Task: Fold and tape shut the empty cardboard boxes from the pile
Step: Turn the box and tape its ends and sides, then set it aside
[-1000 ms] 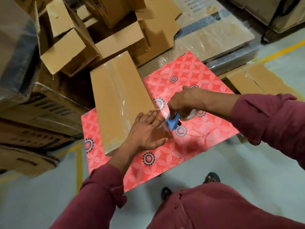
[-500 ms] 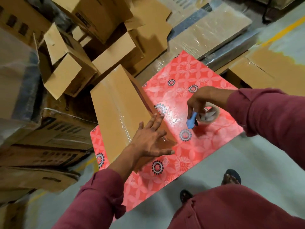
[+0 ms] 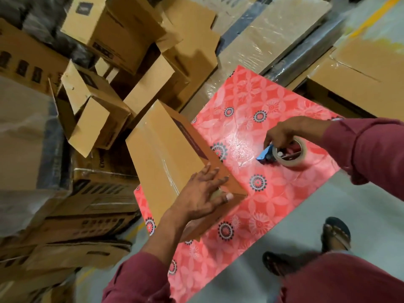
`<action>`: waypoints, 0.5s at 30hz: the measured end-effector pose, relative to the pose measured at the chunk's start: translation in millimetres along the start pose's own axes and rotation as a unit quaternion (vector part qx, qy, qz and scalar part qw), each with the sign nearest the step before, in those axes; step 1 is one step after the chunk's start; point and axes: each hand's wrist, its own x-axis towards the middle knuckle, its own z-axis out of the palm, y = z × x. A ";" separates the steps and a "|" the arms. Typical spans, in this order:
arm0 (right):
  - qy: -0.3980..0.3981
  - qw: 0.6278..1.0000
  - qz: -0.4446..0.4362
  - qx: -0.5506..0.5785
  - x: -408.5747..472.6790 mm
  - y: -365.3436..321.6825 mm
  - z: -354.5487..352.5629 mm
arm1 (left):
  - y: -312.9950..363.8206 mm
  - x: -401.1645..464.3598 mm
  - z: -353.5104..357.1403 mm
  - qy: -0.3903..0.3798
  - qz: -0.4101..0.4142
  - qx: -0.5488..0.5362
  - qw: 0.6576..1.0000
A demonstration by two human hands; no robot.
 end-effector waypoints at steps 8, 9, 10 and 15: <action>0.222 0.959 -0.091 0.151 -47.5 -72.9 72.2 | -11.8 -0.5 4.6 0.030 0.052 0.045 0.997; 0.229 0.951 -0.102 0.179 -52.3 -90.4 91.8 | -16.0 3.0 6.0 0.032 0.065 0.035 0.997; 0.252 0.939 -0.116 0.202 -54.5 -106.7 110.3 | -19.4 5.8 5.7 0.041 0.078 0.019 0.996; 0.384 0.851 -0.106 0.342 -39.6 -175.3 168.8 | -45.3 10.0 24.0 0.112 0.147 -0.007 0.983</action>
